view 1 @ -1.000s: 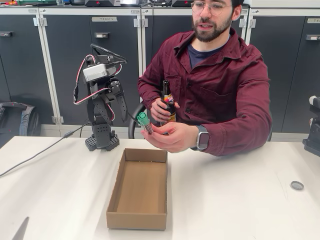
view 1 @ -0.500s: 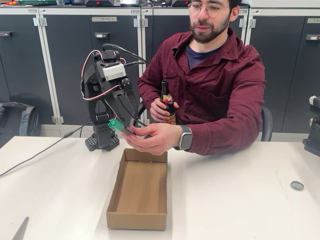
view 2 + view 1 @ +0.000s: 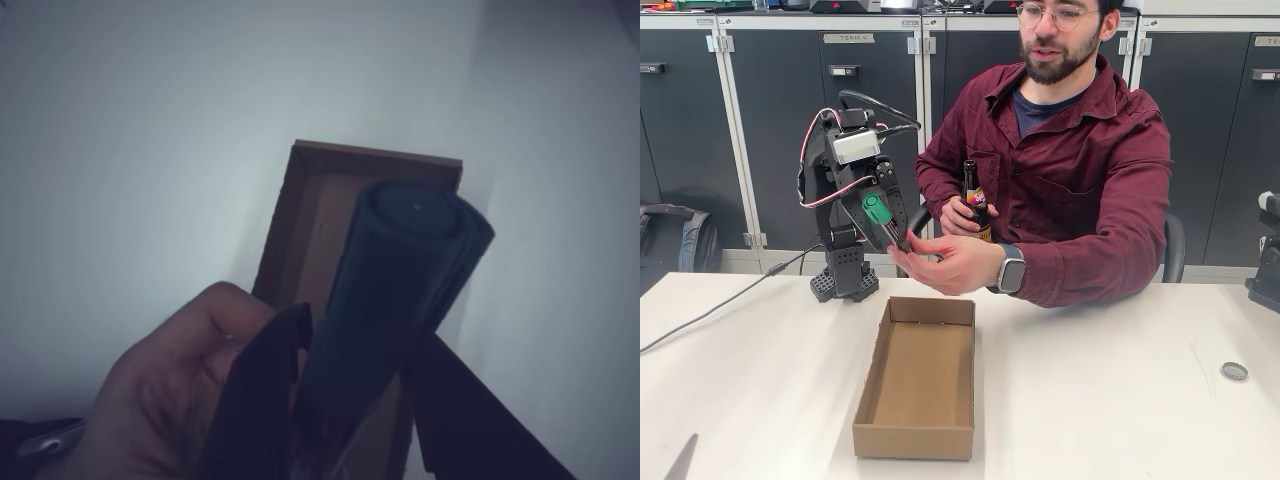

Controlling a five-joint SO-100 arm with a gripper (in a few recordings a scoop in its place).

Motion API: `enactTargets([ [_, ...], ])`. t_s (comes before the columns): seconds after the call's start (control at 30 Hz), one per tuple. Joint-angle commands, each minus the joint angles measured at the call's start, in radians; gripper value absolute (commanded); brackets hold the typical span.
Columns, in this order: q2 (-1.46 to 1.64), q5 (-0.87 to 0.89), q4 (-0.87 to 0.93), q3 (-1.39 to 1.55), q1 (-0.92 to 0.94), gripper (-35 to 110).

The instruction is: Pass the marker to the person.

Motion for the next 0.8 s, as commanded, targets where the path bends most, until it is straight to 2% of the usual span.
enactTargets([
  [0.0, 0.023, 0.011, -0.012, -0.008, -0.008, 13],
  [0.5, 0.067, 0.011, -0.018, 0.031, -0.028, 16],
  [0.77, 0.066, -0.017, -0.034, 0.054, -0.037, -5],
])
